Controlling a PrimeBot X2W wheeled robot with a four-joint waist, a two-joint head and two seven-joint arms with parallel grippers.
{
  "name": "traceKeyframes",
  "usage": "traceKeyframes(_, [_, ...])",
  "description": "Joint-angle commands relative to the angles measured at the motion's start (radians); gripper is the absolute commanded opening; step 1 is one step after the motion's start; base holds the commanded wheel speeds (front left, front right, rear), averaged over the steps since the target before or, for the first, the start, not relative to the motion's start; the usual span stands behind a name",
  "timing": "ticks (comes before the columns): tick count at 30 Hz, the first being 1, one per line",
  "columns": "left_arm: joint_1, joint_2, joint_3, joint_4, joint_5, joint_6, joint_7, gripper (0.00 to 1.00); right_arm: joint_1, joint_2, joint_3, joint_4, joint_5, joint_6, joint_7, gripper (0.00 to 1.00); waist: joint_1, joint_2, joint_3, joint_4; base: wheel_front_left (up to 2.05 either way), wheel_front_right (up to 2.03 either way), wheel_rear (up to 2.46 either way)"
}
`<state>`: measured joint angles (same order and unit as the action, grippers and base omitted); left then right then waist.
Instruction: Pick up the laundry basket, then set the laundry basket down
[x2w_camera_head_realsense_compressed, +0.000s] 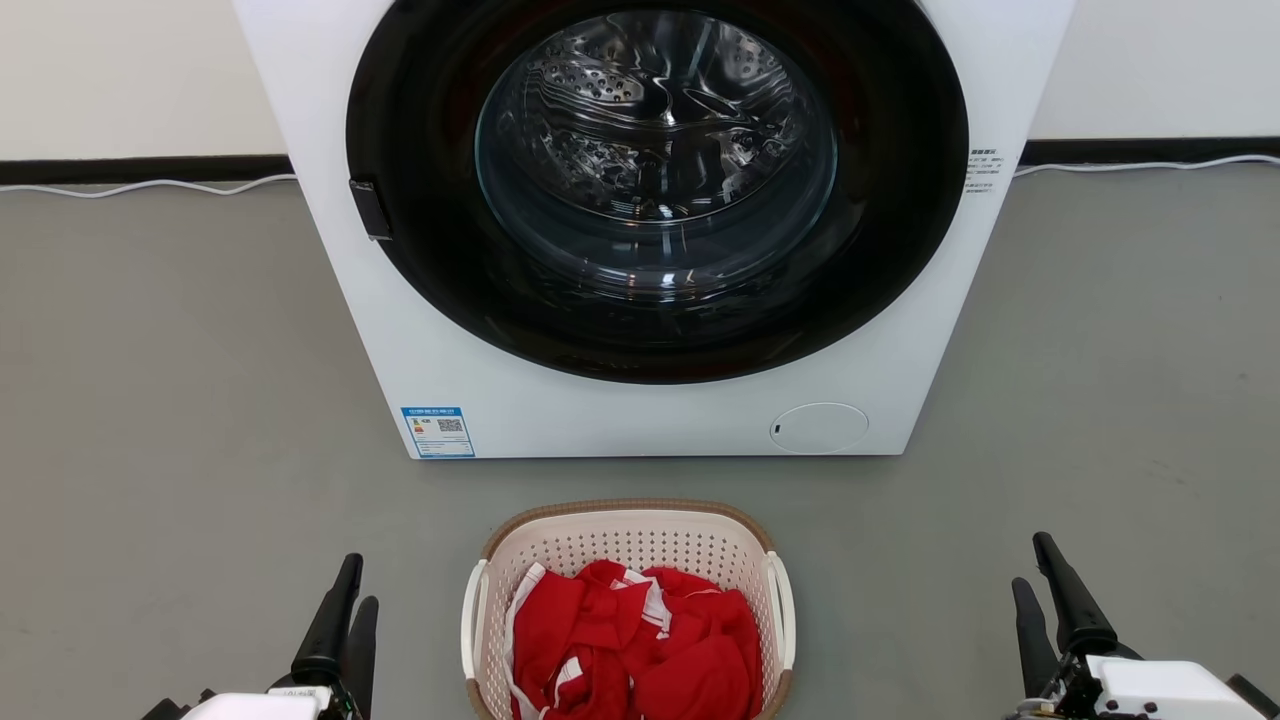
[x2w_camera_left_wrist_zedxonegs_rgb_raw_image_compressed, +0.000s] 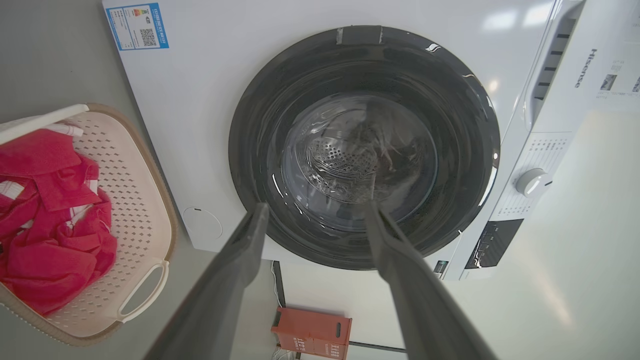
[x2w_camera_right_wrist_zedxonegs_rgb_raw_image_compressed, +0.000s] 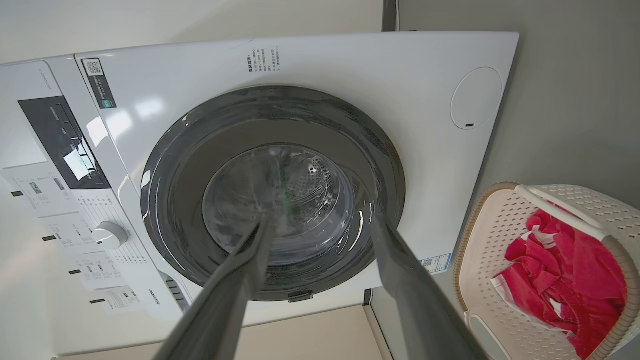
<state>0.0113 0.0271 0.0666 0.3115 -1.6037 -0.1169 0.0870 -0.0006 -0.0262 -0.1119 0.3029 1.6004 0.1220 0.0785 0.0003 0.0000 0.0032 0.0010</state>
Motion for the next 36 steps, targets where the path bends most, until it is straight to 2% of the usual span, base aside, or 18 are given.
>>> traceKeyframes(1, [-0.022, 0.007, -0.002, -0.037, -0.003, -0.003, -0.009, 1.0, -0.018, -0.008, 0.009, -0.039, -0.013, 0.002, -0.015, 1.0, -0.0002, 0.0, 0.0, 0.001, 0.0, 0.0, 0.0])
traceKeyframes(9, [-0.018, 0.013, -0.015, -0.051, 0.016, -0.004, -0.03, 1.0, -0.011, -0.009, 0.021, -0.055, -0.065, 0.002, -0.035, 1.0, -0.0003, 0.0, 0.0, 0.003, 0.0, 0.0, 0.0])
traceKeyframes(21, [-0.016, 0.033, -0.047, -0.057, 0.092, -0.005, -0.076, 1.0, -0.005, -0.01, 0.042, -0.08, -0.234, 0.003, -0.07, 1.0, -0.0003, 0.0, -0.003, 0.007, 0.0, 0.0, 0.0])
traceKeyframes(36, [-0.02, 0.042, -0.043, -0.08, 0.33, -0.006, -0.123, 1.0, -0.005, -0.013, 0.068, -0.115, -0.546, 0.004, -0.117, 1.0, -0.0003, 0.0, -0.008, 0.014, 0.0, 0.0, 0.0])
